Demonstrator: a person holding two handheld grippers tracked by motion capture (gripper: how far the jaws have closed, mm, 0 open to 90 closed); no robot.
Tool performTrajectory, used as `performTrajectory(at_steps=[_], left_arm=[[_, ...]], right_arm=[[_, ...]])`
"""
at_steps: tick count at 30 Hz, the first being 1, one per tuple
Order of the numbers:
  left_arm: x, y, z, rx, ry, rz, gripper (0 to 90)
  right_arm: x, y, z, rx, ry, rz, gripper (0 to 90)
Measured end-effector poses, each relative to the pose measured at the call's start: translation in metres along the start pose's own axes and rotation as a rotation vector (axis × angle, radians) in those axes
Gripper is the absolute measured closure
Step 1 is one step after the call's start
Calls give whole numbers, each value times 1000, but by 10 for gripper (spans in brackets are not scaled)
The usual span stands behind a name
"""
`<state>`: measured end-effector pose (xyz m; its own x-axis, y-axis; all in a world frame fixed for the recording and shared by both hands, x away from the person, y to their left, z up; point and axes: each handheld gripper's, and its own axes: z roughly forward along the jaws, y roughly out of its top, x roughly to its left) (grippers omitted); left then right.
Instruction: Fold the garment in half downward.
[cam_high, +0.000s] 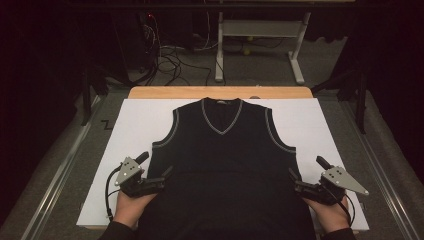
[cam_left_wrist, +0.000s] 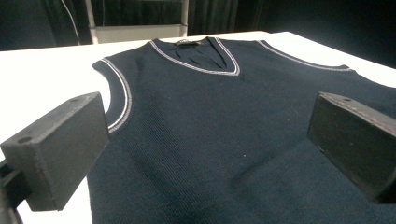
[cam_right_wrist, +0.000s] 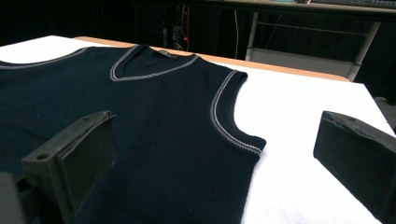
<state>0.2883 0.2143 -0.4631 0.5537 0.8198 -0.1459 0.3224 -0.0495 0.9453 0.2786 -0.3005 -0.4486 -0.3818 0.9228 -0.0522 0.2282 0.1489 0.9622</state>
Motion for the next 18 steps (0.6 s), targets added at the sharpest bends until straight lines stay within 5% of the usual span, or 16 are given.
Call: performTrajectory(at_steps=[5, 9, 18], left_arm=[[2, -1, 3, 28, -10, 15, 0], [5, -1, 0, 52, 22, 14, 0], [17, 0, 0, 95, 69, -30, 0]], right_arm=[[2, 2, 3, 3, -2, -12, 1], [2, 5, 9, 19, -17, -20, 2], [1, 5, 30, 134, -17, -9, 9]])
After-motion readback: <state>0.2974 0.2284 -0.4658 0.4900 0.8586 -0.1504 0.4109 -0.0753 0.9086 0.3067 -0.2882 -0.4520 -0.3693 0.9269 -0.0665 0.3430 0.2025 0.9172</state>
